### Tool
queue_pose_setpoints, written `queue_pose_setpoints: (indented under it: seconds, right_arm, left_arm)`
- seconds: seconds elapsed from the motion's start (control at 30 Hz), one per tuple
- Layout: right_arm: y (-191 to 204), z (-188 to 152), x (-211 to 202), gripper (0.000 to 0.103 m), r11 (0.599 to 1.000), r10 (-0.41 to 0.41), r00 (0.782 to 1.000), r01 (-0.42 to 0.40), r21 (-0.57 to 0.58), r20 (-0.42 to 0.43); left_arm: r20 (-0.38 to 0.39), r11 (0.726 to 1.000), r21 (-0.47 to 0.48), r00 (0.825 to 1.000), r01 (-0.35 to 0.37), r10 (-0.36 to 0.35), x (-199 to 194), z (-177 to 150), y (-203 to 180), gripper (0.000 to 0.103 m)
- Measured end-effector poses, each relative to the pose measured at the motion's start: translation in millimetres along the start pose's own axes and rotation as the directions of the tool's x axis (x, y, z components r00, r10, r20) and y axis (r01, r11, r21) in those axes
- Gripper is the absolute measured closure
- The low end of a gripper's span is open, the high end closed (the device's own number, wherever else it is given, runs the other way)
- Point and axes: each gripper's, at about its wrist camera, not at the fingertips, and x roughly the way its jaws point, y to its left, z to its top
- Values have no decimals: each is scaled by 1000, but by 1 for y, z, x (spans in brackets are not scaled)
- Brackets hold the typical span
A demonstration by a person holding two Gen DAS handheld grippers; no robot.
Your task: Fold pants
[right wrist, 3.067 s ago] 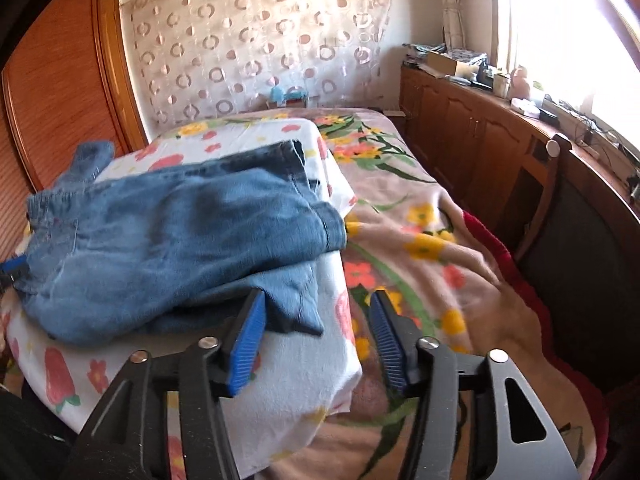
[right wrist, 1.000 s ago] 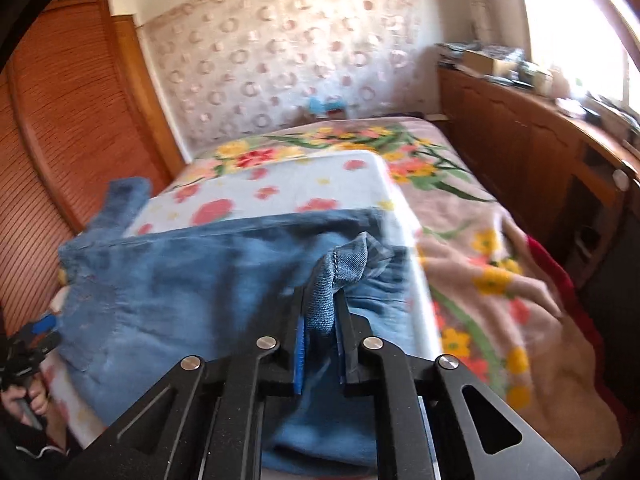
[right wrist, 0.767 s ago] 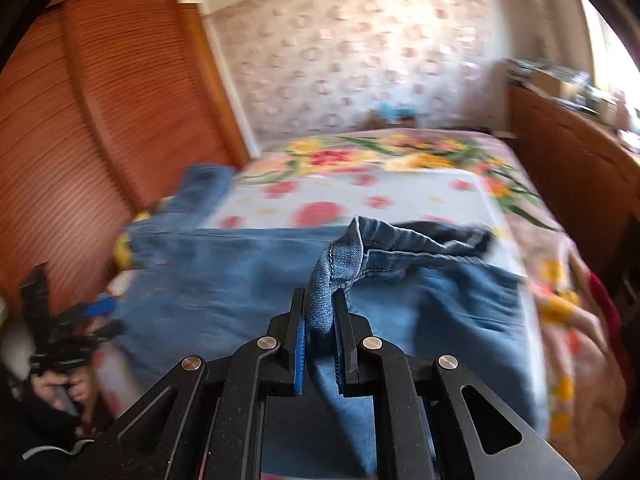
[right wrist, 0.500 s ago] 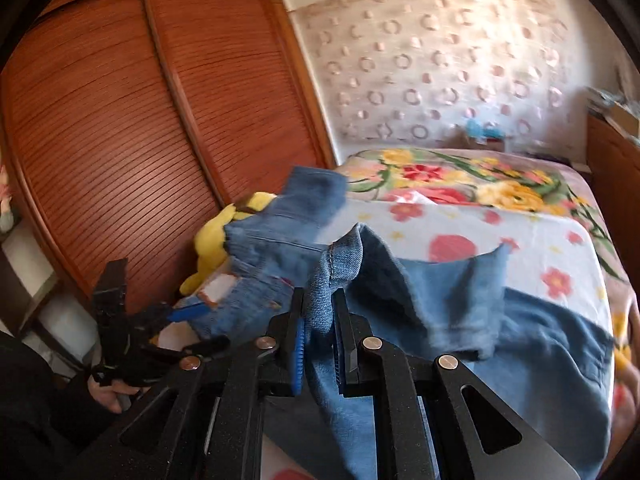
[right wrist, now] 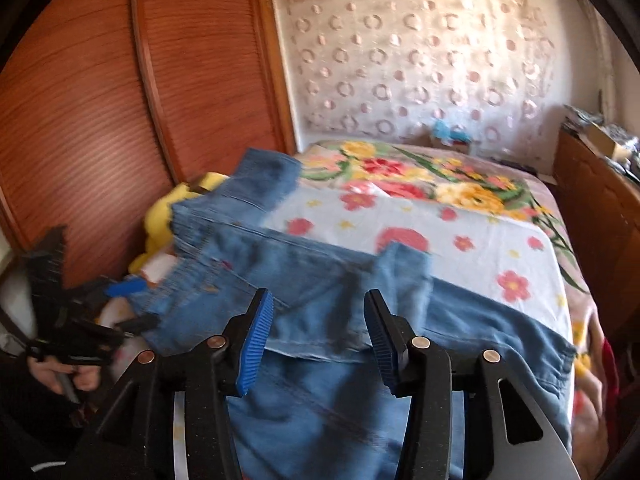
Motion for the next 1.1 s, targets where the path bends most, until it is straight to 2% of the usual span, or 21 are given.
queue_pose_setpoints:
  seconds: [0.17, 0.3, 0.37, 0.53, 0.57, 0.6, 0.63, 0.67, 0.7, 0.73, 0.77, 0.8, 0.93, 1.0, 1.1]
  right_arm:
    - [-12, -5, 32, 53, 998, -39, 997, 42, 38, -73]
    - [-16, -2, 52, 53, 997, -9, 994, 16, 71, -106]
    - [-13, -1, 59, 53, 997, 18, 993, -9, 80, -118]
    - [-2, 2, 80, 53, 998, 13, 985, -2, 67, -170]
    - [-1, 2, 83, 53, 998, 9, 984, 2, 65, -179]
    - [0, 2, 86, 53, 998, 7, 982, 6, 66, -188]
    - [-3, 1, 83, 53, 998, 11, 981, 2, 68, -194]
    - [-4, 3, 84, 53, 997, 19, 980, -5, 73, -199]
    - [-1, 4, 86, 62, 997, 30, 979, -14, 76, -203]
    - [-1, 5, 89, 71, 997, 40, 977, -24, 76, -208]
    - [1, 4, 90, 85, 997, 53, 975, -38, 72, -216]
    - [5, 6, 91, 91, 997, 64, 973, -52, 62, -222]
    - [18, 28, 82, 95, 997, 68, 986, -62, 47, -150]
    - [33, 43, 66, 95, 997, 81, 992, -79, 20, -100]
    - [58, 71, 49, 95, 993, 112, 993, -113, -19, -37]
  left_arm:
    - [-20, 997, 57, 998, 55, -54, 16, 15, -25, 22]
    - [-66, 990, 68, 991, 123, -119, 33, 19, -42, 23]
    - [-86, 988, 68, 988, 137, -131, 40, 17, -48, 23]
    - [-107, 983, 71, 981, 168, -160, 49, 7, -58, 23]
    - [-104, 982, 73, 980, 176, -168, 48, 5, -59, 31]
    - [-101, 981, 76, 980, 178, -170, 48, 4, -59, 44]
    - [-103, 982, 79, 981, 172, -163, 49, 3, -59, 50]
    - [-106, 982, 81, 981, 171, -163, 49, 2, -58, 62]
    - [-104, 980, 81, 980, 181, -172, 49, 2, -58, 76]
    - [-104, 978, 81, 977, 194, -185, 48, 2, -57, 80]
    - [-105, 977, 82, 976, 198, -189, 47, 2, -56, 89]
    - [-104, 976, 87, 976, 201, -192, 46, 3, -56, 93]
    - [-19, 968, 68, 970, 242, -241, 13, 14, -50, 97]
    - [34, 972, 86, 975, 217, -221, -9, 23, -46, 98]
    - [72, 975, 73, 974, 210, -216, -33, 34, -31, 98]
